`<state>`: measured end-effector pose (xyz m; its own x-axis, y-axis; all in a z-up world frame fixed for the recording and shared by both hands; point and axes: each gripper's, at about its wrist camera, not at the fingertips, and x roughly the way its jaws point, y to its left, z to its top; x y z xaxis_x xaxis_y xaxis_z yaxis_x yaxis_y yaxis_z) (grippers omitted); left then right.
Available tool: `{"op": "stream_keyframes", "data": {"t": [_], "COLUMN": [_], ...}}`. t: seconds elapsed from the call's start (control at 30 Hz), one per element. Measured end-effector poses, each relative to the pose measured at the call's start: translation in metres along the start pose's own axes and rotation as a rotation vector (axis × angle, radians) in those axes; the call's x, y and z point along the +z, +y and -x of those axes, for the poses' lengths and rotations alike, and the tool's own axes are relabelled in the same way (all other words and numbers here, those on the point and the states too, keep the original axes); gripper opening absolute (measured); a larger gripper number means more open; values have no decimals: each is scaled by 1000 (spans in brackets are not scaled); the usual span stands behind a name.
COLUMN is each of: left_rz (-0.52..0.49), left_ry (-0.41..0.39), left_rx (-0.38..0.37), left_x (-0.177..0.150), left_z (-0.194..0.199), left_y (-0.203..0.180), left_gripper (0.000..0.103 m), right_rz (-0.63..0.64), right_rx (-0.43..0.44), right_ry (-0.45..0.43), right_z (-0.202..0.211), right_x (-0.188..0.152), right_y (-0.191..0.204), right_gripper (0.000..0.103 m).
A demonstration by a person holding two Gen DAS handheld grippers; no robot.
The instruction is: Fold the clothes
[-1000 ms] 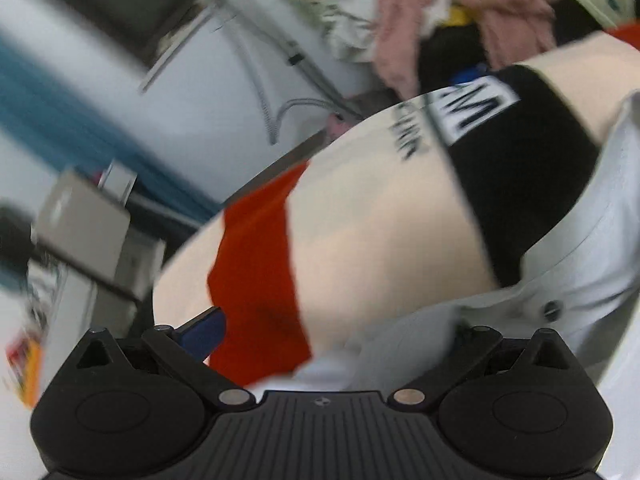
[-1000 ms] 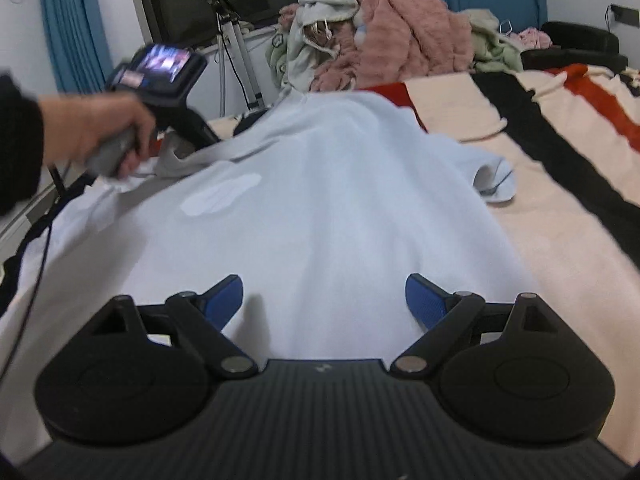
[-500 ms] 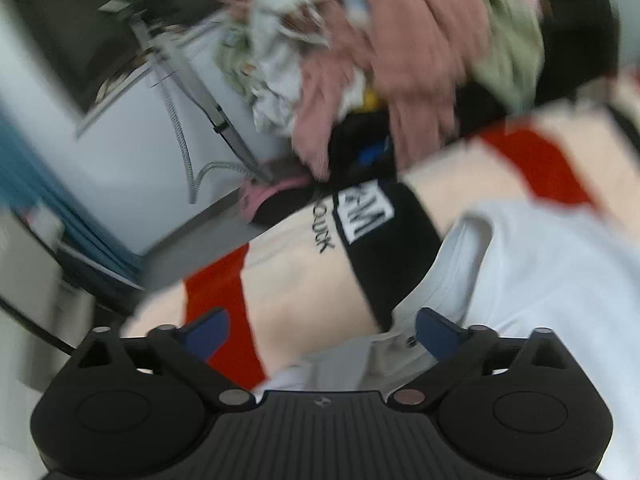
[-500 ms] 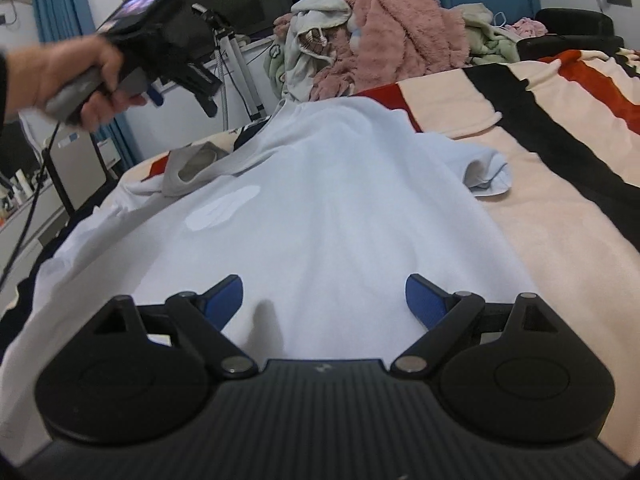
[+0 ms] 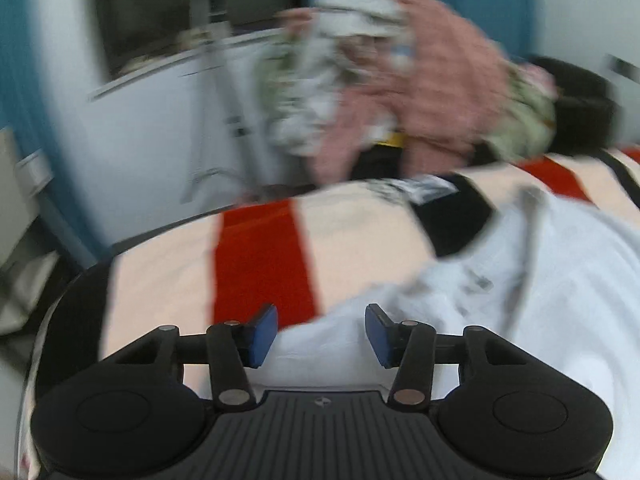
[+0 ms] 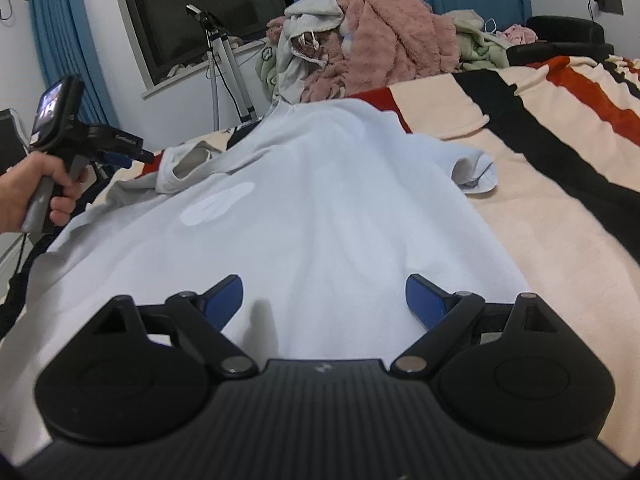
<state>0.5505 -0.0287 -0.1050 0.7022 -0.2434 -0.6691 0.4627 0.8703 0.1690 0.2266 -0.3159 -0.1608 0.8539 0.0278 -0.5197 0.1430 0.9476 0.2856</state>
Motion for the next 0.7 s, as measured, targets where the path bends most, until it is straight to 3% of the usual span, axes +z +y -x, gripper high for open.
{"op": "stream_keyframes", "data": {"t": [0.07, 0.13, 0.23, 0.27, 0.3, 0.33, 0.37, 0.47, 0.53, 0.6, 0.7], "left_rz": [-94, -182, -223, -210, -195, -168, -139, 110, 304, 451, 525], "left_ry": [21, 28, 49, 45, 38, 23, 6, -121, -191, -181, -114], "left_rx": [-36, -5, 35, 26, 15, 10, 7, -2, 54, 207, 264], "left_x": [-6, -11, -16, -17, -17, -17, -16, -1, 7, 14, 16], "left_z": [-8, -15, -29, -30, -31, -30, -29, -16, -8, -13, -24], "left_y": [-6, -10, -13, -13, -13, -11, -9, 15, 37, 53, 55], "left_gripper": [52, 55, 54, 44, 24, 12, 8, 6, 4, 4, 9], "right_rz": [6, 18, 35, 41, 44, 47, 50, 51, 58, 67, 72], "right_rx": [-7, -13, -20, -23, -25, -27, -29, -34, -41, -46, -46], "right_ry": [6, 6, 4, 4, 4, 3, 3, -1, -3, -5, -5], "right_z": [-6, -9, -13, -14, -14, -14, -14, -14, -15, -15, -15], "right_x": [-2, -3, -4, -5, -5, -6, -6, -7, -8, -9, -10], "right_y": [1, 2, 5, 6, 7, 7, 7, 8, 10, 12, 11], "right_gripper": [89, 90, 91, 91, 92, 92, 92, 91, 92, 92, 92]}}
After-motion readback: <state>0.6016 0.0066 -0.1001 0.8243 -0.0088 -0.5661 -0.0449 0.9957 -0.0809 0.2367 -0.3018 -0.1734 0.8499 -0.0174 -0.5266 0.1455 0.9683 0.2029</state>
